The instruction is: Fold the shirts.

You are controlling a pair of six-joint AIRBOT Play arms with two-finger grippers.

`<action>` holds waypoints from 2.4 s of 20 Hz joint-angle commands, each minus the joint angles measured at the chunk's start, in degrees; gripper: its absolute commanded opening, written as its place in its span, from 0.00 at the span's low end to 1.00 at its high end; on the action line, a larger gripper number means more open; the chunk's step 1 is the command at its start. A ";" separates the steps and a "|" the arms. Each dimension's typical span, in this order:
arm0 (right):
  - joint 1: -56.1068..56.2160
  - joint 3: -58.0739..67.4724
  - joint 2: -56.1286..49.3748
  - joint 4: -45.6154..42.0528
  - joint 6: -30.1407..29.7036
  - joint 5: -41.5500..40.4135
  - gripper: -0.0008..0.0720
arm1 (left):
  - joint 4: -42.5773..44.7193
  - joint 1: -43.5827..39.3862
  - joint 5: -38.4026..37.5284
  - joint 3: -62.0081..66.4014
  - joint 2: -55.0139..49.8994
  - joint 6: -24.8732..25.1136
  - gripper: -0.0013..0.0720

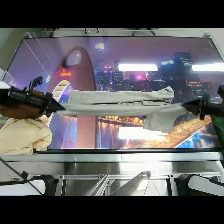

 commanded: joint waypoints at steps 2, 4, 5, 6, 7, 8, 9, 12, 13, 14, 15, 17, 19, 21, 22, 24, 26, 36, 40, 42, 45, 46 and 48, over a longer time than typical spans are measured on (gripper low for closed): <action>8.92 9.60 -7.93 7.15 -0.52 -13.09 0.04 | -1.77 -3.91 1.25 16.59 -11.15 -3.72 0.05; 12.22 15.08 -13.94 7.34 -0.50 -17.07 0.04 | -1.70 -4.87 1.25 23.96 -17.75 -5.46 0.05; 13.27 17.66 -17.07 7.32 -0.52 -17.90 0.04 | -1.68 -4.90 1.36 27.30 -20.98 -6.25 0.05; 14.03 20.20 -20.50 7.34 -0.52 -17.90 0.04 | -1.70 -4.90 1.31 30.03 -23.85 -7.02 0.04; 14.60 21.88 -23.37 7.34 -0.50 -17.73 0.04 | -1.70 -4.90 1.09 32.26 -26.62 -7.67 0.04; 14.95 22.84 -25.64 7.32 -0.52 -17.25 0.05 | -1.70 -4.90 -0.04 34.16 -28.98 -8.70 0.04; 14.86 23.10 -27.19 7.30 -0.70 -16.76 0.08 | -1.73 -4.90 -2.14 36.15 -31.26 -9.51 0.04; 10.75 24.44 -27.50 5.29 -6.88 -11.74 0.33 | -1.77 -3.65 -11.76 43.50 -35.85 -12.07 0.05; 8.50 25.92 -27.32 2.38 -6.97 -9.31 0.41 | -1.75 -3.10 -13.86 45.75 -36.48 -12.81 0.10; 6.56 27.17 -27.23 -0.92 -6.91 -7.96 0.68 | -1.70 -2.54 -15.17 47.67 -36.65 -14.40 0.37; 4.87 27.98 -27.23 -3.52 -6.71 -6.51 0.74 | -1.77 -1.90 -15.96 49.48 -36.59 -16.06 0.50; 3.10 28.04 -27.34 -8.70 -6.45 -6.08 0.74 | -1.79 -1.09 -16.92 52.15 -36.48 -17.29 0.50; 3.76 28.02 -27.36 -13.60 -6.27 -5.73 0.74 | -1.81 -0.96 -16.11 50.25 -35.32 -17.92 0.57; 6.01 28.02 -27.47 -14.25 -6.10 -5.68 0.75 | -2.27 -1.42 -14.95 47.50 -34.47 -20.33 0.90; 7.72 28.04 -27.74 -14.25 -6.10 -5.86 0.78 | -4.00 -2.16 -14.78 46.71 -34.47 -20.26 0.91; 12.28 28.04 -29.00 -14.23 -4.96 -6.73 0.83 | -9.51 -4.39 -13.33 45.33 -34.47 -18.23 0.87; 17.35 28.06 -30.38 -14.16 -2.40 -8.26 0.78 | -13.86 -8.11 -11.21 44.87 -34.47 -14.80 0.51; 18.51 29.64 -22.91 -14.25 0.68 0.13 0.04 | -3.74 -29.79 6.78 44.98 -35.74 -13.81 0.01; 16.26 29.92 -13.40 -14.01 1.09 6.75 0.04 | -3.19 -37.77 9.64 44.98 -40.39 -17.64 0.01; 15.67 30.67 -8.83 -12.74 1.27 9.31 0.04 | -3.34 -40.89 9.75 45.00 -41.97 -19.10 0.01; 15.74 30.88 -3.23 -7.32 1.27 11.37 0.04 | -5.40 -43.56 13.22 45.38 -42.21 -19.23 0.01; 15.82 30.88 -2.05 -5.64 1.31 11.91 0.04 | -8.96 -43.67 13.46 46.47 -42.25 -19.12 0.02; 16.33 30.91 -0.66 -4.00 2.73 11.91 0.04 | -21.05 -42.66 9.92 51.36 -42.18 -14.93 0.01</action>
